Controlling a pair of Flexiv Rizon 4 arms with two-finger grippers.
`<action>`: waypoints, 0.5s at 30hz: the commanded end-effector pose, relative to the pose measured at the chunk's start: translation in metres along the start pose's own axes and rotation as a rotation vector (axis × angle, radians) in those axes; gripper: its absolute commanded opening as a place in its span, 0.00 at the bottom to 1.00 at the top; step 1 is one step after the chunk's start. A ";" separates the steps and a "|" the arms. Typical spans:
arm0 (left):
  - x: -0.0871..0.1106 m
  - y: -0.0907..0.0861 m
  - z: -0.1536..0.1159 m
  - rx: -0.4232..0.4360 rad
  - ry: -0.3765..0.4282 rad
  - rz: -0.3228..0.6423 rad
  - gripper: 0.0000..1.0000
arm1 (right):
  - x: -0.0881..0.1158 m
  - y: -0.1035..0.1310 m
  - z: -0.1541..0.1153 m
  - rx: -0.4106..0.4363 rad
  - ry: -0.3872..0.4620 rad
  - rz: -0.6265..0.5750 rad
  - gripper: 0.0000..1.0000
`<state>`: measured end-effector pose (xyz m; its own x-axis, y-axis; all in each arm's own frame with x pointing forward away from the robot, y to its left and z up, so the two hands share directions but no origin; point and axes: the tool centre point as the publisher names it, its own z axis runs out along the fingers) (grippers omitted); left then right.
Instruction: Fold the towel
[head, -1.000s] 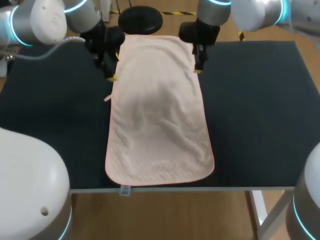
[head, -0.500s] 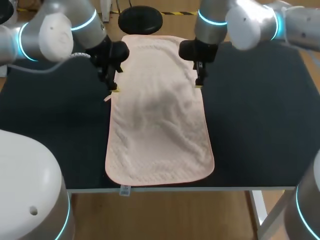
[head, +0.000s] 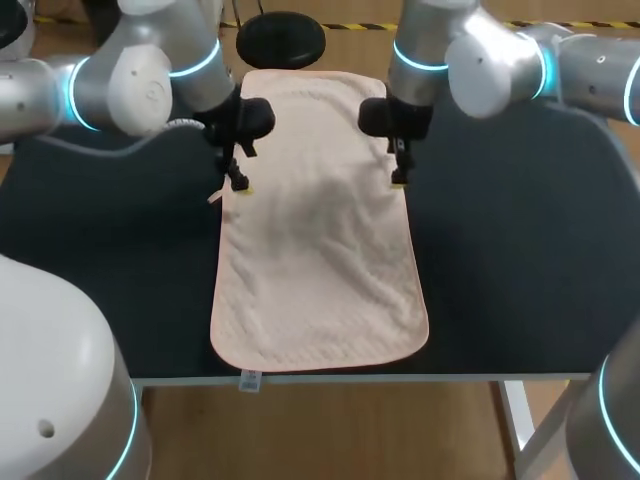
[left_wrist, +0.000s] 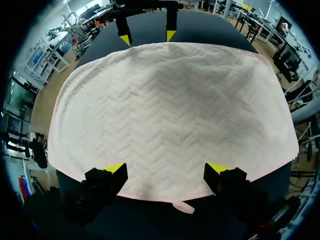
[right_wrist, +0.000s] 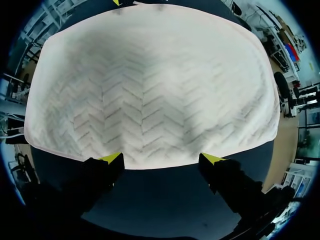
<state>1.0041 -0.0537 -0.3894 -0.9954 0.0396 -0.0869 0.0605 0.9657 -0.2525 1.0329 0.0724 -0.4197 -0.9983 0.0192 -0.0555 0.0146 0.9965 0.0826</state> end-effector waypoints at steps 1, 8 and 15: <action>-0.003 0.003 0.002 0.008 0.011 -0.012 1.00 | -0.005 -0.001 0.002 0.001 0.016 0.003 1.00; -0.003 0.003 -0.004 0.015 0.022 -0.024 1.00 | -0.008 0.003 -0.014 -0.038 0.049 -0.014 1.00; -0.003 0.003 -0.004 0.015 0.022 -0.024 1.00 | -0.008 0.003 -0.014 -0.038 0.049 -0.014 1.00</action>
<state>1.0064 -0.0503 -0.3859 -0.9980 0.0207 -0.0606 0.0362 0.9626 -0.2685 1.0399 0.0744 -0.4057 -0.9999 0.0013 -0.0100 0.0001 0.9925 0.1219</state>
